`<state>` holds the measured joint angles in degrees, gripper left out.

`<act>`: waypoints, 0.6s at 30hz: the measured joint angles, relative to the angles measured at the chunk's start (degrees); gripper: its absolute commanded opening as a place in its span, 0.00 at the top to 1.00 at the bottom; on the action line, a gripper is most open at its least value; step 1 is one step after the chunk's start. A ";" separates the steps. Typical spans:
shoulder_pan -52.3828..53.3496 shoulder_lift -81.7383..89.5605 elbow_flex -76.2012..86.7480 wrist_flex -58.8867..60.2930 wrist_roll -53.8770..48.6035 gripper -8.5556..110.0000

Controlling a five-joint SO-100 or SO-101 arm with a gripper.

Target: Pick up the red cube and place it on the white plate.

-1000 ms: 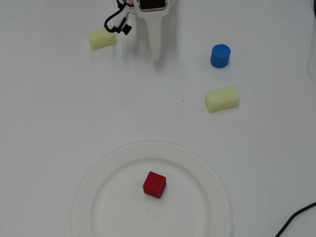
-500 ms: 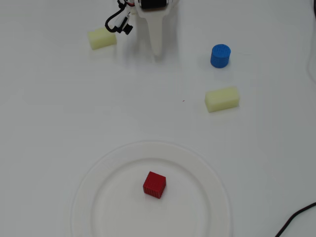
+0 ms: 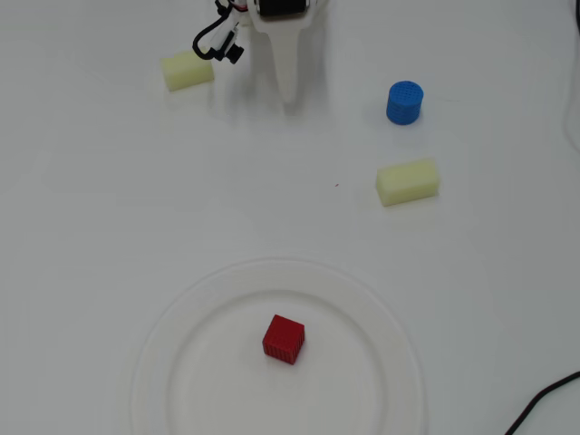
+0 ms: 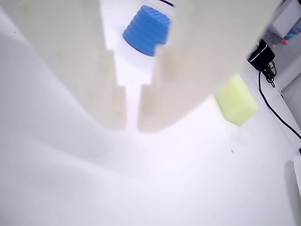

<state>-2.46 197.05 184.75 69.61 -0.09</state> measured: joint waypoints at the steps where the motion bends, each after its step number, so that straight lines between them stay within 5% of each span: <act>1: 0.00 0.00 0.00 0.00 0.00 0.91; 18: 0.00 0.00 0.00 0.00 -0.18 0.90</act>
<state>-2.46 197.05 184.75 69.61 -0.26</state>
